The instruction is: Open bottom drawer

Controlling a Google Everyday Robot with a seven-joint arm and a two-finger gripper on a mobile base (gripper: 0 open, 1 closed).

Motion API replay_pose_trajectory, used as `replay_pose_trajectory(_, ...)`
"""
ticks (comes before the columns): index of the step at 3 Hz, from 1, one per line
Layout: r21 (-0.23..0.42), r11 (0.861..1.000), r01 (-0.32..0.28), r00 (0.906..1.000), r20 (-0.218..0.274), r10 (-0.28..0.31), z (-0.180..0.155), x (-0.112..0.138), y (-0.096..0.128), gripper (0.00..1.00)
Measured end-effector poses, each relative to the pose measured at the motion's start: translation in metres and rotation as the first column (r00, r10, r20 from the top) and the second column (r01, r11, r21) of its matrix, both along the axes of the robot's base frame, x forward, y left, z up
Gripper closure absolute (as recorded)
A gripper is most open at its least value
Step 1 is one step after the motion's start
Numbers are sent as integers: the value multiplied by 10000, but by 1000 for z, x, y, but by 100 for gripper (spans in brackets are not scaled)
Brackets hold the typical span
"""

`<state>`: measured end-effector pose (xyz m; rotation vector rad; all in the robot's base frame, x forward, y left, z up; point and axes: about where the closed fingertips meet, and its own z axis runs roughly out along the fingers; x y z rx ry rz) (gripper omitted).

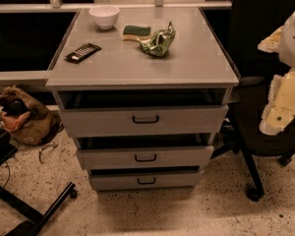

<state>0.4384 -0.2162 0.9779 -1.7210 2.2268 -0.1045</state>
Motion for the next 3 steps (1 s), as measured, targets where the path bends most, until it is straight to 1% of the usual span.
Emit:
replay_pose_trajectory(1,1,10000,0,10000,0,0,0,0,0,0)
replay_pose_trajectory(2,589,9982,148,9999,-75,-143,-29,1,0,0)
replay_pose_trajectory(3,1370,9905,101,9992,-386,-48,-102,14,16,0)
